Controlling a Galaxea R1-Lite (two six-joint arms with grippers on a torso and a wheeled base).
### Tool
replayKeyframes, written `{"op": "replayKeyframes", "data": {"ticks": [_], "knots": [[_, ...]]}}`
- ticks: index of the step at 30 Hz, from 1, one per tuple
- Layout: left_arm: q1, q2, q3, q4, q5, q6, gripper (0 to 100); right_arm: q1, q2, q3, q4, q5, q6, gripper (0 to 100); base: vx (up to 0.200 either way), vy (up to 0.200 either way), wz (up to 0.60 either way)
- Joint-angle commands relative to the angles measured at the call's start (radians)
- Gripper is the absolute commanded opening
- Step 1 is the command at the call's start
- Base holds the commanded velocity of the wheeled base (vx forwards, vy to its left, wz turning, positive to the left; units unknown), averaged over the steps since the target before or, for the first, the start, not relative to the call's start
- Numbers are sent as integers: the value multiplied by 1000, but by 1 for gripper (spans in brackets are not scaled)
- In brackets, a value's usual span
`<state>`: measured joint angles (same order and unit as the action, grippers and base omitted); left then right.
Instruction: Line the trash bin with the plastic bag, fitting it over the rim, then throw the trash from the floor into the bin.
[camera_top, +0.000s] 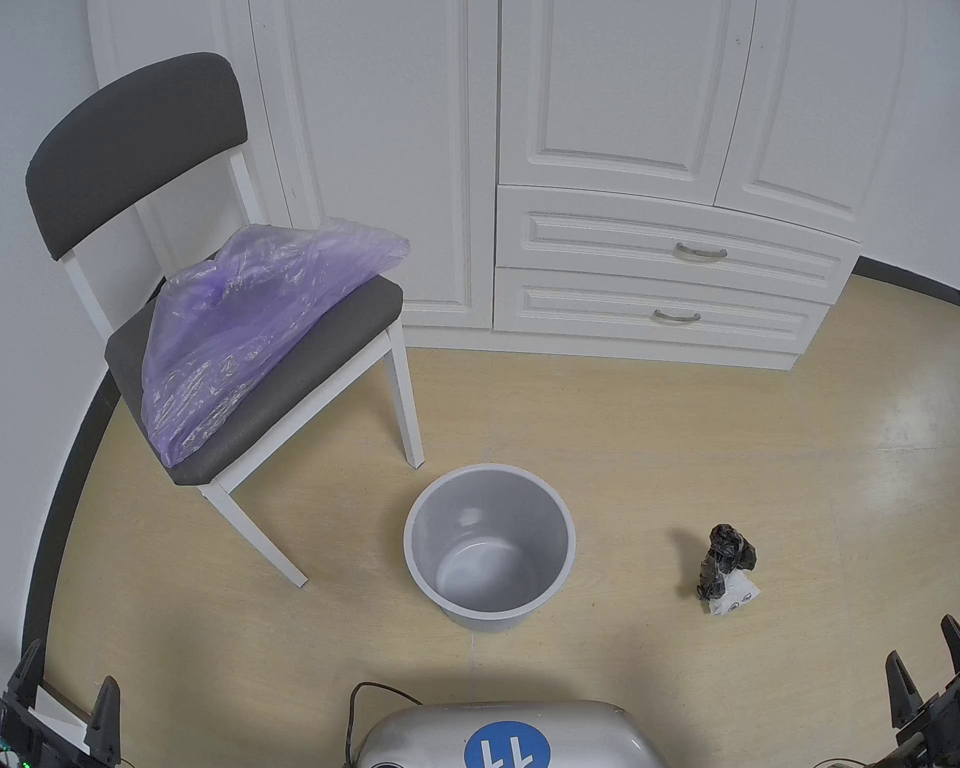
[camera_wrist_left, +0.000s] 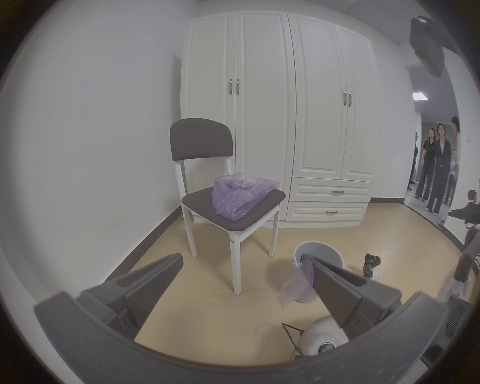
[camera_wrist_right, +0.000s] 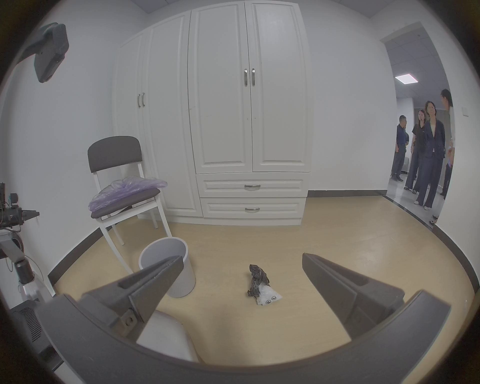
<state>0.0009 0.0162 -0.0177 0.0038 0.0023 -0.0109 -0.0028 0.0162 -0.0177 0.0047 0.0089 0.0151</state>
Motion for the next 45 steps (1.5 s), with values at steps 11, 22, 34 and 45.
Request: {"op": "replayKeyframes", "data": {"ticks": [11, 22, 34, 45], "knots": [[2, -16, 18, -1, -45, 77, 100, -2, -16, 18, -3, 6, -61, 100, 0, 0, 0], [1, -15, 15, -1, 1, -17, 100, 1, -16, 16, -8, -15, 13, 100, 0, 0, 0], [-2, 1, -100, -173, -36, -51, 100, 0, -16, 1, -51, -6, 9, 100, 0, 0, 0], [-10, 185, -235, -41, -58, 0, 100, -22, 363, -228, -158, 128, 69, 100, 0, 0, 0]]}}
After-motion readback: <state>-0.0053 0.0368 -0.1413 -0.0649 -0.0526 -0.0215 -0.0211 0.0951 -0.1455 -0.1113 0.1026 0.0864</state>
